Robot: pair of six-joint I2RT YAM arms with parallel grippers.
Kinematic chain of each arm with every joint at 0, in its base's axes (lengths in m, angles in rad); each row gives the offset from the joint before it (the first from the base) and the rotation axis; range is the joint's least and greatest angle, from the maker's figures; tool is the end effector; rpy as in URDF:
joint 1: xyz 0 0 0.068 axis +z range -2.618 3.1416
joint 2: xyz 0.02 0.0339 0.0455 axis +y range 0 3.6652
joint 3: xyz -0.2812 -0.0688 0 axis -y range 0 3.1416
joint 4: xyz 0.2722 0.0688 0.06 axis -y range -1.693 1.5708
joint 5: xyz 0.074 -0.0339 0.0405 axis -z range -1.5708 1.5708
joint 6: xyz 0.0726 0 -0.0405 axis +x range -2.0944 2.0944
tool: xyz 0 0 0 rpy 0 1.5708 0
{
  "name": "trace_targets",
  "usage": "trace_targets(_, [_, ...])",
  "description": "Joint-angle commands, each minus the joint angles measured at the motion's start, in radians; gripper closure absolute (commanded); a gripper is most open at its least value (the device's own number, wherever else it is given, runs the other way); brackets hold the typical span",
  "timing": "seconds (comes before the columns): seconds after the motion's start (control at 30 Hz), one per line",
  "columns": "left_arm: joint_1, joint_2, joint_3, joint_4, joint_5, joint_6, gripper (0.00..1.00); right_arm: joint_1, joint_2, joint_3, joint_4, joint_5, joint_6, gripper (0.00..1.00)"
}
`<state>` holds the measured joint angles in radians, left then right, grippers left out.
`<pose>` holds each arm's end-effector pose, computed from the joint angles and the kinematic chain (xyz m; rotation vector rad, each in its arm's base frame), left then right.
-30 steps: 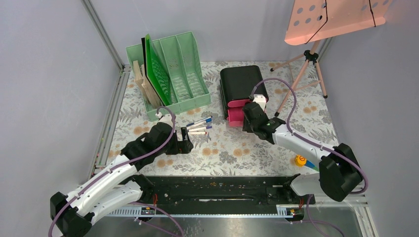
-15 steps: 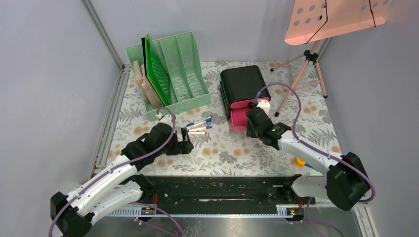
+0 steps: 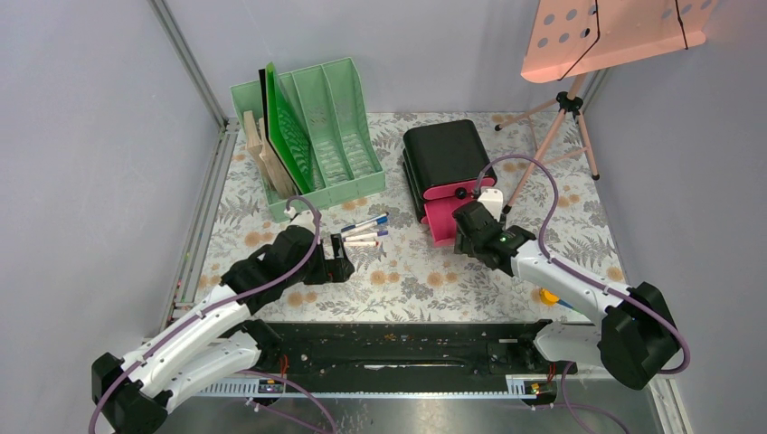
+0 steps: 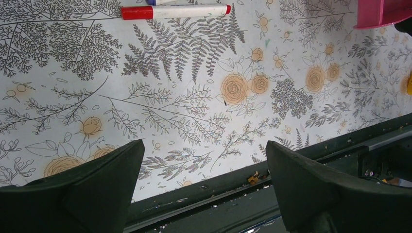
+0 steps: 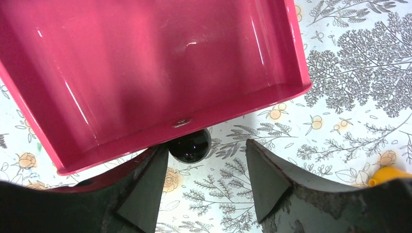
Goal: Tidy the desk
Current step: Open the drawer in the storage box.
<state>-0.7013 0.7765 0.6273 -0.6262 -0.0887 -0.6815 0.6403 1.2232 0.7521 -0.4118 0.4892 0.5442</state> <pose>0.1585 -0.1254 0.2270 -0.0211 2.4163 -0.5645 0.2463 0.1409 0.2011 0.0954 2.3193 -0.0165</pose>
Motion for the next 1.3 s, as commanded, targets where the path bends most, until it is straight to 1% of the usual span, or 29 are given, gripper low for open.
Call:
trace_targets(0.0, [0.002,-0.024,-0.004,0.046,0.011,-0.003,0.01,-0.003,-0.012,0.011,-0.057,0.105,0.039,0.33])
trace_targets(0.27, [0.002,-0.021,-0.004,0.046,0.013,-0.003,0.01,-0.003,-0.060,0.007,-0.065,0.080,0.030,0.32])
trace_targets(0.43, [0.002,-0.010,0.007,0.040,0.015,0.010,0.01,-0.002,-0.115,0.018,-0.098,0.044,0.031,0.29])
trace_targets(0.9, [0.003,0.016,0.021,0.038,0.021,0.028,0.01,-0.003,-0.276,-0.041,-0.159,0.013,0.054,0.25])
trace_targets(1.03, [0.002,0.067,0.054,0.033,0.034,0.084,0.01,-0.003,-0.301,-0.062,-0.162,-0.010,0.064,0.25])
trace_targets(1.27, [0.003,0.242,0.158,0.002,0.049,0.229,0.01,-0.003,-0.342,-0.115,-0.165,-0.041,0.095,0.24])
